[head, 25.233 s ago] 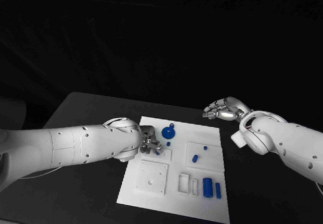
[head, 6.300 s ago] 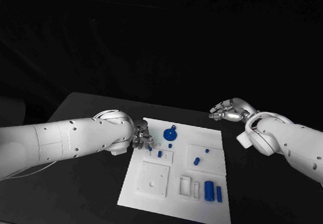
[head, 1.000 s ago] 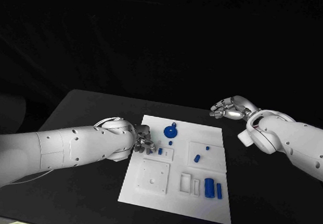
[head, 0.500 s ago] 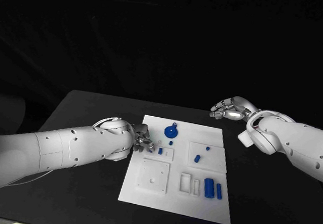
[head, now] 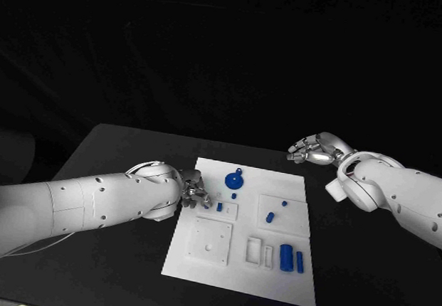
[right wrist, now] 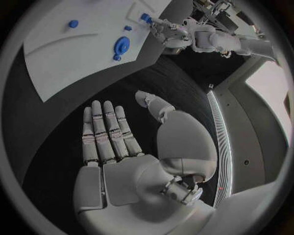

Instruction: Assemble the parts on the task board

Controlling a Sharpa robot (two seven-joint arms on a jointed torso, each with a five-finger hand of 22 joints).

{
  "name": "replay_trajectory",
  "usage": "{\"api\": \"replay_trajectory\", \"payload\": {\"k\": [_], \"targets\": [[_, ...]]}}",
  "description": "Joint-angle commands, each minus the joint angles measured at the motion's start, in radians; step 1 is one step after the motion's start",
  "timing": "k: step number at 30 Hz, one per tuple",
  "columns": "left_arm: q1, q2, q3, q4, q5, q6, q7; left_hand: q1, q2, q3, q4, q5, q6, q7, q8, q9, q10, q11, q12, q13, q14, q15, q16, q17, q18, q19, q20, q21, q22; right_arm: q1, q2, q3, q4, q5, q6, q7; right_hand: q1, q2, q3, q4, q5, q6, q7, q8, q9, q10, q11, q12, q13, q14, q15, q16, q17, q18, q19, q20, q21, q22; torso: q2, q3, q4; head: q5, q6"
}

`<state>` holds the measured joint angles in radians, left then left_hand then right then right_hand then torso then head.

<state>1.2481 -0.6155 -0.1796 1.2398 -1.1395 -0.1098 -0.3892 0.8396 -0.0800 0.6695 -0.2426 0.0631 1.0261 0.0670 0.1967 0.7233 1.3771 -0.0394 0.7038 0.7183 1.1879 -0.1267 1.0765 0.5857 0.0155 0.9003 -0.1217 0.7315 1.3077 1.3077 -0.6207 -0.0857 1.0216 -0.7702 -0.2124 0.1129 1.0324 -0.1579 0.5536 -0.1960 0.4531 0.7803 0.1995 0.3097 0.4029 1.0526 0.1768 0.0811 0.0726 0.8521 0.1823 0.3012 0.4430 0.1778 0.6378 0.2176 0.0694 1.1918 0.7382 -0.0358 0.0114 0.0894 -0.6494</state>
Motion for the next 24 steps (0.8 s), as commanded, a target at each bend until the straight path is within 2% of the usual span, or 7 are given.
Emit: {"api": "replay_trajectory", "payload": {"k": [1, 8, 18, 24], "targets": [[-0.004, -0.001, -0.002, 0.0, 0.031, -0.011, -0.006, 0.0, -0.012, 0.0, 0.009, -0.005, -0.019, 0.011, -0.002, -0.012, -0.007, 0.004, -0.002, 0.002, -0.007, 0.003, -0.003, -0.001, -0.015, -0.008, -0.075, -0.006, 0.018, 0.0, -0.001, 0.0, 0.001, -0.004, 0.009, 0.01, -0.006, 0.004, 0.0, -0.007, 0.001, 0.002, 0.013, 0.001, -0.001, 0.002, 0.003, -0.003, -0.001, 0.0, -0.002, 0.004, 0.002, 0.01, 0.004, -0.001, -0.004, 0.0, 0.0, 0.0, 0.0, -0.001, 0.0], [-0.004, -0.01, 0.002, 0.007, 0.048, -0.025, -0.003, -0.018, -0.027, -0.005, 0.032, -0.005, -0.022, 0.012, -0.003, -0.015, -0.014, 0.004, 0.002, 0.004, -0.009, 0.003, -0.003, -0.003, -0.015, -0.009, -0.073, -0.008, 0.018, 0.0, -0.001, 0.0, 0.001, -0.004, 0.009, 0.01, -0.006, 0.004, 0.0, -0.007, 0.001, 0.002, 0.014, 0.001, -0.001, 0.002, 0.004, -0.003, -0.001, 0.0, -0.002, 0.004, 0.002, 0.01, 0.004, -0.001, -0.004, 0.0, 0.0, -0.0002, -0.0001, -0.001, 0.001], [-0.004, -0.015, 0.003, 0.003, 0.05, -0.028, -0.005, -0.07, -0.081, -0.019, 0.077, -0.012, -0.015, 0.009, 0.004, -0.013, -0.017, 0.002, 0.007, 0.006, -0.009, 0.002, 0.0, -0.004, -0.015, -0.008, -0.075, -0.012, 0.018, 0.0, -0.001, 0.0, 0.0, -0.004, 0.008, 0.01, -0.006, 0.004, 0.001, -0.008, 0.002, 0.002, 0.014, 0.001, -0.002, 0.002, 0.004, -0.004, -0.001, 0.0, -0.001, 0.004, 0.002, 0.01, 0.004, -0.001, -0.004, 0.0, 0.001, -0.0001, -0.0002, -0.002, 0.001], [-0.004, -0.018, 0.003, 0.003, 0.05, -0.034, -0.007, -0.08, -0.097, -0.015, 0.096, -0.013, -0.011, 0.007, 0.009, -0.01, -0.017, -0.001, 0.01, 0.007, -0.009, 0.001, 0.002, -0.004, -0.015, -0.006, -0.077, -0.012, 0.018, 0.0, -0.001, 0.0, 0.001, -0.004, 0.008, 0.011, -0.005, 0.004, 0.001, -0.008, 0.002, 0.002, 0.014, 0.001, -0.002, 0.002, 0.004, -0.004, -0.001, 0.0, -0.001, 0.004, 0.002, 0.01, 0.003, -0.001, -0.004, 0.0, 0.001, 0.0004, -0.0004, -0.002, 0.002]]}}
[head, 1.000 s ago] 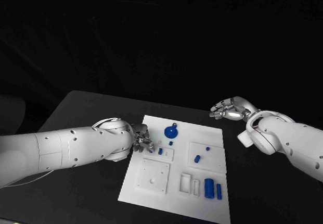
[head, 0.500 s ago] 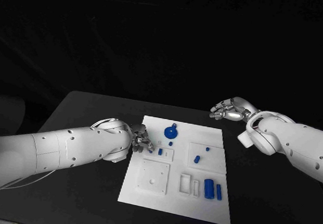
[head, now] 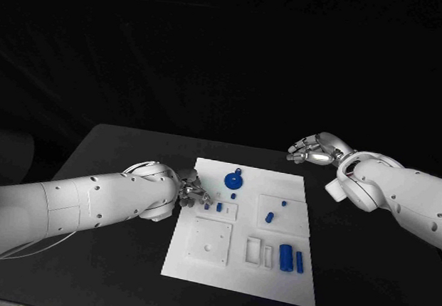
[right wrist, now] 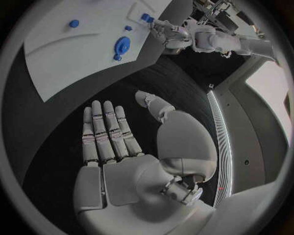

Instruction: Assemble the parts on the task board

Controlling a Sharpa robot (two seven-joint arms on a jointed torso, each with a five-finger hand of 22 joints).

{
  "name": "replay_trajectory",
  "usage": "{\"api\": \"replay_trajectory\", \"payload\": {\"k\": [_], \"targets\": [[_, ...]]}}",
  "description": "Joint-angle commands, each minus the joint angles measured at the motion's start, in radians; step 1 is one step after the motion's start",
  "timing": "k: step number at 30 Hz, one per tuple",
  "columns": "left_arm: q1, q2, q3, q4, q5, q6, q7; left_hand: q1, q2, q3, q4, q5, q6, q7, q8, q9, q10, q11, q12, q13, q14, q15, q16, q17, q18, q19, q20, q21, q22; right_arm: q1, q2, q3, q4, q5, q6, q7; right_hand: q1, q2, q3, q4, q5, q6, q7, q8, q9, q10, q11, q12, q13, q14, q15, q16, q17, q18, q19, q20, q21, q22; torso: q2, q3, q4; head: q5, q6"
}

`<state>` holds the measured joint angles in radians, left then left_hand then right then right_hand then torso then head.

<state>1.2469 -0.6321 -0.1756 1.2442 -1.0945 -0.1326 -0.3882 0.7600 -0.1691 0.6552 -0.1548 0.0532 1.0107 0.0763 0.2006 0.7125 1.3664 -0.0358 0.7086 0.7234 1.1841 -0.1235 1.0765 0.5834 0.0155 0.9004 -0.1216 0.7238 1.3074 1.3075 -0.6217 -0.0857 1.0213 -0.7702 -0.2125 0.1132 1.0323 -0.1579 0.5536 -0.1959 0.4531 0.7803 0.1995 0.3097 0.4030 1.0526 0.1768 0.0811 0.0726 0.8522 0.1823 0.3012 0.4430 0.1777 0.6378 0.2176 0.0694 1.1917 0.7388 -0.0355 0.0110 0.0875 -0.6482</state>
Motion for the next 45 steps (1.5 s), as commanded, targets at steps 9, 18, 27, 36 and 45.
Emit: {"api": "replay_trajectory", "payload": {"k": [9, 18, 27, 36, 45], "targets": [[-0.003, -0.013, 0.017, 0.007, 0.028, -0.028, 0.007, 0.0, 0.001, 0.003, 0.015, -0.003, 0.006, -0.004, 0.008, 0.003, -0.005, -0.005, 0.007, 0.002, -0.004, -0.004, 0.004, -0.001, -0.015, -0.005, -0.079, -0.004, 0.019, -0.001, 0.0, 0.0, 0.001, -0.004, 0.008, 0.011, -0.005, 0.004, 0.001, -0.008, 0.002, 0.002, 0.014, 0.001, -0.002, 0.002, 0.004, -0.004, -0.001, -0.001, -0.001, 0.004, 0.002, 0.01, 0.003, -0.001, -0.004, 0.0, 0.0, -0.0002, -0.0001, -0.001, 0.002], [-0.003, -0.024, 0.022, 0.02, 0.066, -0.028, 0.026, -0.016, -0.001, -0.004, 0.027, -0.005, 0.006, -0.004, 0.011, 0.006, -0.006, -0.005, 0.007, 0.003, -0.005, -0.003, 0.005, -0.001, -0.015, -0.006, -0.078, -0.003, 0.019, -0.001, 0.0, 0.0, 0.001, -0.004, 0.008, 0.011, -0.006, 0.004, 0.001, -0.008, 0.002, 0.002, 0.014, 0.001, -0.002, 0.002, 0.004, -0.004, -0.001, -0.001, -0.001, 0.004, 0.002, 0.01, 0.003, 0.0, -0.004, 0.0, 0.0, 0.0003, 0.0001, -0.001, 0.004], [-0.003, -0.037, 0.022, 0.033, 0.073, -0.006, 0.05, 0.058, 0.048, 0.024, -0.02, -0.004, 0.013, -0.007, 0.018, 0.011, -0.009, -0.008, 0.007, 0.003, -0.008, -0.005, 0.005, -0.001, -0.013, -0.011, -0.083, -0.001, 0.022, -0.001, -0.001, 0.0, 0.002, -0.004, 0.008, 0.011, -0.005, 0.005, 0.001, -0.008, 0.002, 0.002, 0.014, 0.001, -0.002, 0.002, 0.004, -0.004, -0.001, -0.001, -0.001, 0.004, 0.002, 0.01, 0.003, 0.0, -0.004, 0.0, 0.0, 0.0008, 0.0005, 0.0, 0.005], [-0.003, -0.05, 0.021, 0.058, 0.086, -0.028, 0.06, 0.107, 0.096, 0.011, -0.07, -0.003, 0.022, -0.006, 0.024, 0.014, -0.013, -0.007, 0.004, 0.0, -0.014, 0.001, 0.003, -0.003, -0.015, -0.018, -0.074, 0.004, 0.021, -0.001, -0.003, 0.0, 0.002, -0.004, 0.009, 0.011, -0.005, 0.005, 0.001, -0.009, 0.002, 0.002, 0.014, 0.001, -0.002, 0.002, 0.004, -0.004, -0.001, -0.001, -0.001, 0.005, 0.002, 0.01, 0.003, 0.0, -0.004, 0.0, 0.0, 0.0005, -0.0006, -0.001, 0.007], [-0.002, -0.069, 0.037, 0.093, 0.1, -0.091, 0.109, 0.129, 0.063, 0.018, -0.088, -0.003, -0.006, 0.017, 0.015, 0.012, -0.114, 0.019, -0.107, -0.059, -0.108, 0.066, -0.106, -0.056, -0.015, -0.108, -0.024, -0.06, 0.004, -0.001, -0.004, 0.0, 0.003, -0.004, 0.008, 0.011, -0.005, 0.005, 0.002, -0.009, 0.002, 0.002, 0.014, 0.001, -0.002, 0.002, 0.004, -0.004, -0.001, -0.001, -0.001, 0.005, 0.002, 0.01, 0.003, 0.0, -0.004, 0.0, -0.001, 0.0013, -0.0005, -0.003, 0.009]]}}
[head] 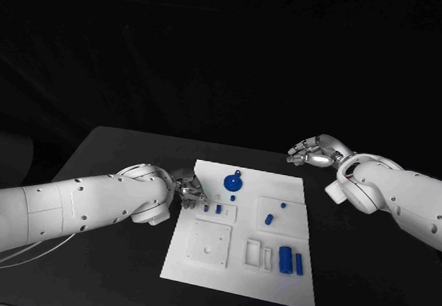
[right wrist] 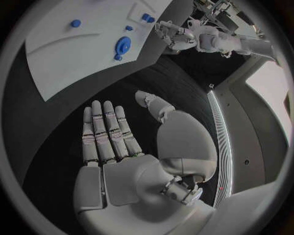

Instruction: Assemble the parts on the task board

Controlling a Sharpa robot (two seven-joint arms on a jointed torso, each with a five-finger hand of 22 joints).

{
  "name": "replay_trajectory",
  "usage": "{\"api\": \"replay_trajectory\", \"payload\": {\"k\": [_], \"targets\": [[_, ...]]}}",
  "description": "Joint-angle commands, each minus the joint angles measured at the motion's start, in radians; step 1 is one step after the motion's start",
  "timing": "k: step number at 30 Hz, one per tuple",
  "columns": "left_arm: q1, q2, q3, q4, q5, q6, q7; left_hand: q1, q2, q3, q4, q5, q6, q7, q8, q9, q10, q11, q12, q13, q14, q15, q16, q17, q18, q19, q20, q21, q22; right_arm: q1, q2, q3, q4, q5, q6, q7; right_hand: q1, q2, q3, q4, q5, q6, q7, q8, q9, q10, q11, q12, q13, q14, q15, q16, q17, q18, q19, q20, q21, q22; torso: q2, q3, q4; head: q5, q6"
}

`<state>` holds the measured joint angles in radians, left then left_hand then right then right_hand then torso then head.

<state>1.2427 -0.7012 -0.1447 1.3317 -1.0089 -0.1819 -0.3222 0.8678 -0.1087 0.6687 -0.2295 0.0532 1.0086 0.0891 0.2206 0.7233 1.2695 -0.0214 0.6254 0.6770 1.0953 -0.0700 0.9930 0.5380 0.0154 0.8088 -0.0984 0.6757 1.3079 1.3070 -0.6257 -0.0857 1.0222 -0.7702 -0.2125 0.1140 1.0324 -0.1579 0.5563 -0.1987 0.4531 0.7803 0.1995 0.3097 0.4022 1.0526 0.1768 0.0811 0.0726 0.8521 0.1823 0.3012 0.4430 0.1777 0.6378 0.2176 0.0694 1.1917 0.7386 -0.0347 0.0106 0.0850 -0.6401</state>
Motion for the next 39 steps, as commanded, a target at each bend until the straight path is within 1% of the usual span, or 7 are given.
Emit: {"api": "replay_trajectory", "payload": {"k": [1, 6, 15, 19, 29, 36, 39], "targets": [[0.002, -0.002, 0.007, 0.007, 0.014, -0.035, 0.041, 0.037, 0.006, 0.006, -0.018, -0.004, 0.004, 0.003, 0.001, 0.005, -0.015, 0.005, -0.035, -0.02, -0.018, 0.02, -0.034, -0.015, -0.015, -0.019, -0.04, -0.016, 0.004, 0.0, -0.001, 0.0, 0.002, -0.004, 0.008, 0.01, -0.005, 0.005, -0.001, -0.006, 0.002, 0.002, 0.014, 0.001, -0.002, 0.002, 0.004, -0.004, -0.001, -0.001, -0.001, 0.005, 0.002, 0.01, 0.003, 0.0, -0.004, 0.0, 0.0, 0.0008, -0.0004, 0.0, 0.001], [0.003, -0.006, 0.007, 0.009, 0.005, 0.011, 0.01, 0.04, 0.015, -0.003, -0.008, -0.004, 0.03, -0.004, 0.019, 0.013, 0.001, -0.001, -0.046, -0.028, -0.004, 0.022, -0.042, -0.018, -0.015, -0.015, -0.033, -0.021, 0.006, 0.0, -0.004, 0.0, 0.004, -0.004, 0.007, 0.01, -0.005, 0.005, -0.001, -0.006, 0.002, 0.002, 0.014, 0.001, -0.002, 0.002, 0.004, -0.004, -0.001, -0.001, -0.001, 0.005, 0.002, 0.01, 0.003, 0.0, -0.004, 0.0, 0.0, 0.0019, -0.0008, 0.0, 0.003], [0.003, -0.01, 0.007, 0.016, -0.08, 0.072, -0.048, -0.02, -0.021, -0.037, 0.033, -0.004, 0.038, -0.007, 0.022, 0.015, 0.017, -0.005, -0.05, -0.031, 0.008, 0.019, -0.041, -0.015, -0.015, -0.005, -0.033, -0.023, 0.006, 0.0, -0.007, 0.0, 0.009, -0.004, 0.006, 0.01, -0.004, 0.005, -0.001, -0.006, 0.002, 0.002, 0.014, 0.001, -0.002, 0.002, 0.004, -0.004, -0.001, -0.001, -0.001, 0.005, 0.002, 0.01, 0.003, 0.0, -0.004, 0.0, 0.0, 0.0002, 0.0008, -0.002, 0.002], [0.003, -0.002, 0.006, 0.008, -0.097, 0.099, -0.06, -0.103, -0.067, -0.047, 0.11, -0.005, 0.06, -0.022, 0.033, 0.018, 0.052, -0.021, -0.037, -0.024, 0.04, -0.002, -0.023, -0.005, -0.003, 0.026, -0.045, -0.016, 0.005, 0.0, -0.009, 0.0, 0.009, -0.004, 0.005, 0.01, -0.004, 0.005, -0.001, -0.007, 0.002, 0.002, 0.014, 0.001, -0.002, 0.002, 0.004, -0.004, -0.001, -0.001, -0.001, 0.005, 0.002, 0.01, 0.003, 0.0, -0.004, 0.0, 0.0, 0.0004, 0.0013, 0.0, 0.0], [0.003, 0.033, 0.002, -0.033, -0.114, 0.115, -0.067, -0.158, -0.043, -0.049, 0.16, -0.005, 0.08, -0.03, 0.041, 0.021, 0.076, -0.028, -0.028, -0.015, 0.055, -0.013, -0.006, 0.008, -0.006, 0.039, -0.058, -0.015, 0.012, 0.0, -0.008, 0.0, 0.012, -0.004, 0.005, 0.01, -0.004, 0.005, -0.001, -0.007, 0.002, 0.002, 0.014, 0.002, -0.002, 0.002, 0.004, -0.004, -0.001, -0.001, -0.001, 0.005, 0.002, 0.01, 0.003, 0.0, -0.004, 0.0, 0.0, -0.0006, 0.001, 0.004, 0.001], [0.002, 0.058, -0.004, -0.058, -0.114, 0.117, -0.063, -0.153, -0.013, -0.051, 0.142, -0.005, 0.085, -0.032, 0.043, 0.021, 0.08, -0.03, -0.027, -0.011, 0.055, -0.015, -0.002, 0.013, -0.009, 0.04, -0.063, -0.014, 0.016, 0.0, -0.007, 0.0, 0.013, -0.004, 0.005, 0.01, -0.004, 0.005, -0.001, -0.007, 0.002, 0.002, 0.014, 0.002, -0.002, 0.003, 0.004, -0.004, -0.001, -0.001, -0.001, 0.005, 0.002, 0.01, 0.003, 0.0, -0.004, 0.0, 0.0, -0.0014, -0.0006, 0.005, 0.0], [0.002, 0.065, -0.008, -0.066, -0.114, 0.127, -0.062, -0.12, 0.01, -0.045, 0.1, -0.005, 0.084, -0.032, 0.042, 0.021, 0.079, -0.029, -0.028, -0.009, 0.053, -0.015, -0.002, 0.015, -0.011, 0.039, -0.066, -0.013, 0.019, 0.0, -0.008, 0.0, 0.013, -0.004, 0.006, 0.01, -0.004, 0.005, -0.001, -0.007, 0.002, 0.002, 0.014, 0.002, -0.002, 0.003, 0.004, -0.004, -0.001, -0.001, -0.001, 0.005, 0.002, 0.01, 0.003, 0.0, -0.004, 0.0, 0.0, -0.0017, -0.001, 0.003, -0.001]]}}
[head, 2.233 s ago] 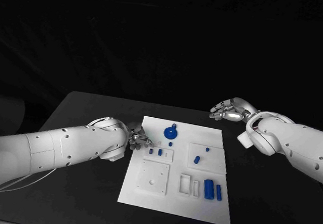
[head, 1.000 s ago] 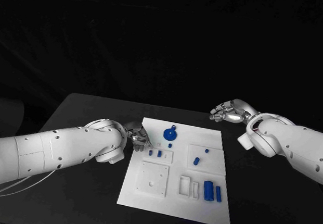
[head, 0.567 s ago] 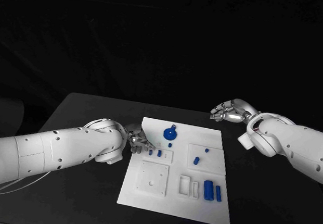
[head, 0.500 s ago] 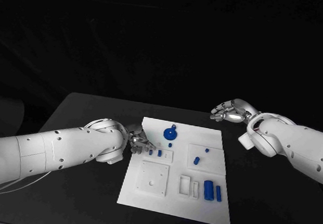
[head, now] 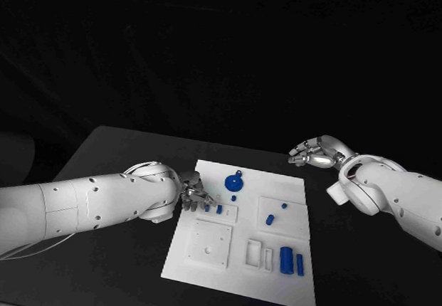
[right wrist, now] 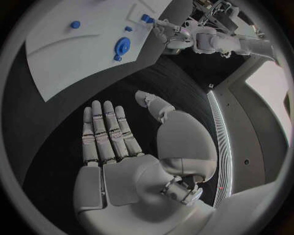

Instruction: Assemble the parts on the task board

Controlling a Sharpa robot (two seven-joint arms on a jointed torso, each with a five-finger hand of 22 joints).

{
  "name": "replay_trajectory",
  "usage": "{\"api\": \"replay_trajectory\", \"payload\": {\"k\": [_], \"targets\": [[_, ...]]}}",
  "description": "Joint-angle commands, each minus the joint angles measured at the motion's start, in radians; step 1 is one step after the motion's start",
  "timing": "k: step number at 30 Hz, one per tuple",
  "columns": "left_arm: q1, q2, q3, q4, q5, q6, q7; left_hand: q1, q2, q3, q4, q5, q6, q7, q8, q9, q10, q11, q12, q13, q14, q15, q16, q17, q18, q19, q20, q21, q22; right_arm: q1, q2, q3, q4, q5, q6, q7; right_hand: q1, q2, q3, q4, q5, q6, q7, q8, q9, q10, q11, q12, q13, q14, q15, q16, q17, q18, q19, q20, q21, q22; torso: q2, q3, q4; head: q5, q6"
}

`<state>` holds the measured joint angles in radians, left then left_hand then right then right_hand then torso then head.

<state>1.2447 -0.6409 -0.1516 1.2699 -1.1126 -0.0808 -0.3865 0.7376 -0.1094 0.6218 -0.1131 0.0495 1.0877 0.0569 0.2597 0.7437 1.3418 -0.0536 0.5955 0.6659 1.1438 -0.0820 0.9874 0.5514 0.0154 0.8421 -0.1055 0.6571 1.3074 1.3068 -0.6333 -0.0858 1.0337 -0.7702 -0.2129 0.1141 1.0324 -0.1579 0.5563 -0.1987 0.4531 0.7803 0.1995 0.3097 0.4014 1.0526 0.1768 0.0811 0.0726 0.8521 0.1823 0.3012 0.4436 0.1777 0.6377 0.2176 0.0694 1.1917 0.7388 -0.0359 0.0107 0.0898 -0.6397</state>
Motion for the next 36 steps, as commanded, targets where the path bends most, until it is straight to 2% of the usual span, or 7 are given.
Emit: {"api": "replay_trajectory", "payload": {"k": [1, 3, 8, 14, 27, 36], "targets": [[0.0, 0.005, -0.003, -0.006, -0.01, 0.028, 0.003, 0.017, 0.017, 0.002, -0.026, -0.001, 0.005, 0.001, 0.002, 0.001, 0.007, 0.003, 0.001, 0.002, 0.004, -0.003, 0.004, 0.002, -0.012, 0.006, -0.059, 0.006, 0.02, 0.0, 0.0, 0.0, 0.001, -0.004, 0.006, 0.01, -0.004, 0.005, -0.001, -0.007, 0.002, 0.002, 0.014, 0.002, -0.001, 0.003, 0.004, -0.004, -0.001, -0.001, -0.001, 0.005, 0.001, 0.01, 0.003, 0.0, -0.004, 0.0, 0.0, -0.0005, -0.0011, -0.001, -0.002], [0.0, 0.008, -0.005, -0.01, -0.01, 0.034, 0.005, 0.024, 0.027, 0.0, -0.045, -0.001, 0.005, 0.001, 0.002, 0.001, 0.007, 0.004, 0.0, 0.003, 0.004, -0.003, 0.004, 0.003, -0.015, 0.006, -0.06, 0.006, 0.019, 0.0, 0.0, 0.0, 0.001, -0.004, 0.006, 0.01, -0.004, 0.005, -0.001, -0.007, 0.002, 0.002, 0.014, 0.002, -0.001, 0.003, 0.004, -0.004, -0.001, -0.001, -0.001, 0.005, 0.001, 0.01, 0.003, 0.0, -0.004, 0.0, 0.001, -0.0007, -0.0011, -0.002, -0.003], [0.0, 0.011, -0.008, -0.013, -0.01, 0.05, 0.002, 0.048, 0.035, 0.004, -0.08, -0.001, 0.008, 0.001, 0.002, 0.0, 0.008, 0.004, -0.001, 0.005, 0.004, -0.003, 0.003, 0.004, -0.015, 0.007, -0.063, 0.005, 0.019, 0.0, 0.0, 0.0, 0.001, -0.004, 0.006, 0.01, -0.004, 0.004, -0.001, -0.007, 0.002, 0.002, 0.014, 0.002, -0.001, 0.003, 0.004, -0.004, -0.001, -0.001, -0.001, 0.006, 0.001, 0.01, 0.003, 0.0, -0.004, 0.0, 0.0, 0.0003, 0.0008, -0.005, -0.005], [0.0, 0.015, -0.012, -0.02, -0.01, 0.046, -0.001, 0.07, 0.046, 0.011, -0.101, 0.0, 0.01, 0.001, 0.001, -0.001, 0.01, 0.004, -0.002, 0.006, 0.005, -0.002, 0.003, 0.005, -0.015, 0.009, -0.062, 0.005, 0.019, 0.0, -0.001, 0.0, 0.002, -0.004, 0.006, 0.01, -0.004, 0.004, -0.001, -0.007, 0.002, 0.002, 0.014, 0.002, -0.002, 0.003, 0.004, -0.004, -0.001, -0.001, -0.001, 0.006, 0.001, 0.01, 0.003, 0.0, -0.004, 0.001, 0.0, 0.0002, 0.0014, -0.005, -0.006], [-0.002, 0.034, -0.016, -0.034, -0.01, 0.022, 0.001, 0.062, 0.064, 0.007, -0.097, 0.0, 0.012, 0.001, 0.001, -0.002, 0.012, 0.004, -0.004, 0.008, 0.007, -0.002, 0.002, 0.006, -0.015, 0.012, -0.06, 0.004, 0.018, 0.0, 0.001, 0.0, 0.004, -0.004, 0.007, 0.011, -0.005, 0.005, -0.001, -0.007, 0.002, 0.002, 0.014, 0.002, -0.002, 0.003, 0.004, -0.004, -0.001, -0.001, -0.001, 0.006, 0.001, 0.011, 0.003, 0.0, -0.004, 0.001, 0.0, -0.0002, 0.0, -0.004, -0.006], [-0.003, 0.04, -0.018, -0.044, -0.015, 0.031, -0.009, 0.045, 0.06, 0.0, -0.089, 0.0, 0.008, 0.002, -0.003, -0.004, 0.011, 0.004, -0.006, 0.008, 0.007, -0.002, 0.001, 0.006, -0.015, 0.013, -0.059, 0.003, 0.018, 0.0, 0.0, 0.0, 0.006, -0.004, 0.007, 0.01, -0.005, 0.005, -0.001, -0.007, 0.002, 0.002, 0.014, 0.002, -0.002, 0.003, 0.004, -0.004, -0.001, -0.001, -0.002, 0.006, 0.001, 0.011, 0.003, 0.0, -0.004, 0.001, 0.0, 0.0006, 0.0007, -0.006, -0.007]]}}
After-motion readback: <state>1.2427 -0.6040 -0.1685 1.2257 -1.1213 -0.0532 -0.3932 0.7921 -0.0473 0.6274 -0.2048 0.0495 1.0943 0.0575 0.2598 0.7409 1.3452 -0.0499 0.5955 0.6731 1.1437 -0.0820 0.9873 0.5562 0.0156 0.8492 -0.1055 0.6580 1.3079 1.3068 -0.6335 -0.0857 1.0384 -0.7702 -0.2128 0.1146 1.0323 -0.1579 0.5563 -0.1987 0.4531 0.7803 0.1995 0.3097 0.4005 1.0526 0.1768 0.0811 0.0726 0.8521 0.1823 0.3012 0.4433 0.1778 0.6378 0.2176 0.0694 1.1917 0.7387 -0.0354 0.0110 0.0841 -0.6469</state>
